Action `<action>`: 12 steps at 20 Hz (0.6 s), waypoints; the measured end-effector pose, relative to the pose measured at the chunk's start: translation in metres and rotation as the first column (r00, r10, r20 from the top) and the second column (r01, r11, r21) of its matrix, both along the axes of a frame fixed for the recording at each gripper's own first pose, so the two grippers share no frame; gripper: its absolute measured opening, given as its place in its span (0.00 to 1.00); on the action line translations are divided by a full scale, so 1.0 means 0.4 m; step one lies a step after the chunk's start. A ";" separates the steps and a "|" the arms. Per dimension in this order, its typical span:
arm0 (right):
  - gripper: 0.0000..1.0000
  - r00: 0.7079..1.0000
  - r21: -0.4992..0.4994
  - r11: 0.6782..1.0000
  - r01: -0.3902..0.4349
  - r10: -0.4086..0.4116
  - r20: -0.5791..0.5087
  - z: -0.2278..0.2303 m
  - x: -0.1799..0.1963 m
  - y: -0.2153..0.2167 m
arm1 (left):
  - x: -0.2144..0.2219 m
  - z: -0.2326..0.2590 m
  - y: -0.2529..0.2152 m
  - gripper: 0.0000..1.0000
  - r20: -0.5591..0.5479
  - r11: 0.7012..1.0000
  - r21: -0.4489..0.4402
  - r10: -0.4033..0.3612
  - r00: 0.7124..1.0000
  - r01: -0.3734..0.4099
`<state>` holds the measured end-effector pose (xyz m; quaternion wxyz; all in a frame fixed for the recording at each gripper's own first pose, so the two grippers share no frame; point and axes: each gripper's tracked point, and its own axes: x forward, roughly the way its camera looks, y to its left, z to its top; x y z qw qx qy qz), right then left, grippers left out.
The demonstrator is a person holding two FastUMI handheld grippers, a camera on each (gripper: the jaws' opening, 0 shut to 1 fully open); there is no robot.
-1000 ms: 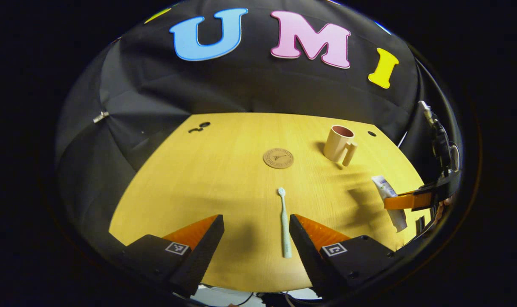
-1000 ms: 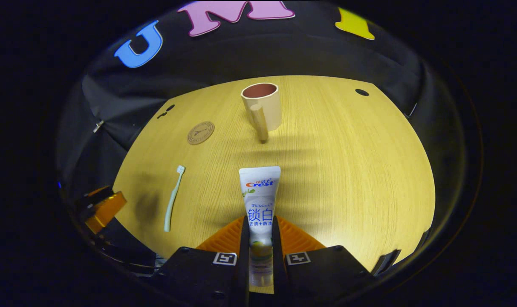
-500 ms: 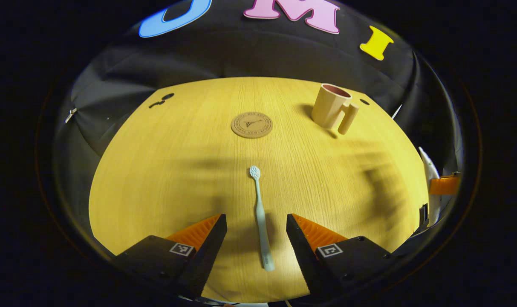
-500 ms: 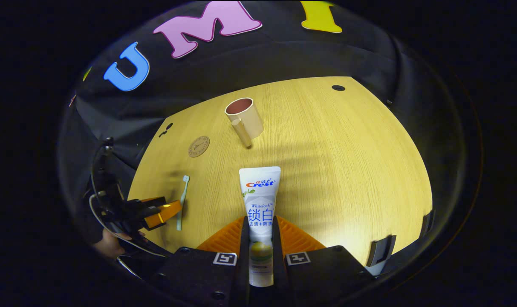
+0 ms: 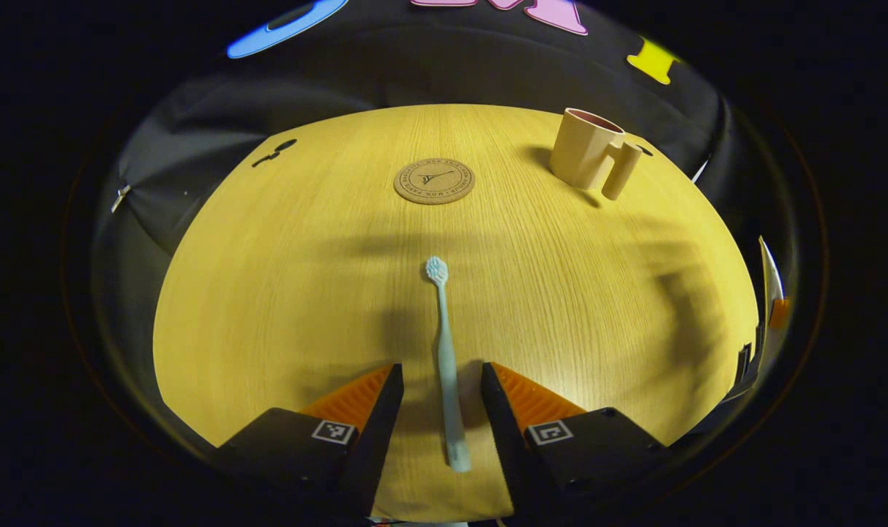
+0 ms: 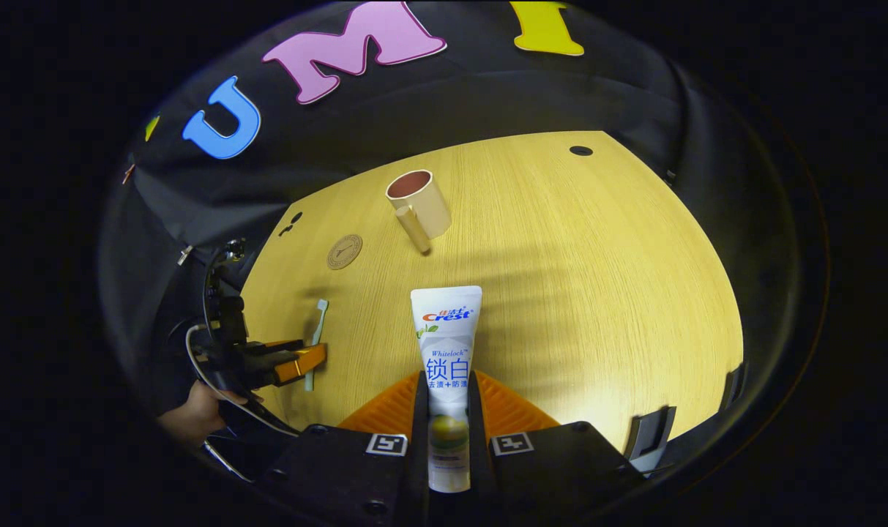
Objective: Put the toothbrush and toothpaste on the desktop into the cup, then pick up the cup and place it on the coaster on the desktop.
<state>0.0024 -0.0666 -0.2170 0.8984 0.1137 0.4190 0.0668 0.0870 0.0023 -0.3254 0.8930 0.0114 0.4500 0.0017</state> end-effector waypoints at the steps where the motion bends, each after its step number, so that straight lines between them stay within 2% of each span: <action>1: 0.27 1.000 0.007 1.000 -0.004 0.004 -0.001 0.000 0.004 0.000 | -0.002 -0.002 -0.002 0.70 -0.005 1.000 -0.002 -0.003 1.000 0.003; 3: 0.27 1.000 0.013 1.000 -0.013 0.013 0.002 0.001 0.017 0.003 | 0.001 -0.004 -0.007 0.64 -0.014 1.000 -0.003 -0.013 1.000 0.013; 5: 0.27 1.000 0.025 0.999 -0.029 0.029 0.005 0.005 0.031 0.013 | 0.007 -0.002 -0.005 0.46 -0.012 1.000 -0.002 0.002 1.000 -0.002; 7: 0.27 0.999 0.028 0.998 -0.047 0.047 0.010 0.007 0.051 0.021 | 0.008 -0.001 -0.013 0.24 -0.017 1.000 -0.003 0.004 1.000 -0.004; 8: 0.27 0.998 0.030 0.998 -0.058 0.057 0.011 0.009 0.062 0.027 | 0.010 -0.001 -0.015 0.17 -0.023 1.000 0.005 0.006 1.000 -0.006; 12: 0.27 0.995 0.032 0.995 -0.099 0.098 0.026 0.019 0.106 0.039 | 0.012 0.003 -0.032 0.08 -0.032 1.000 0.005 -0.012 0.999 0.012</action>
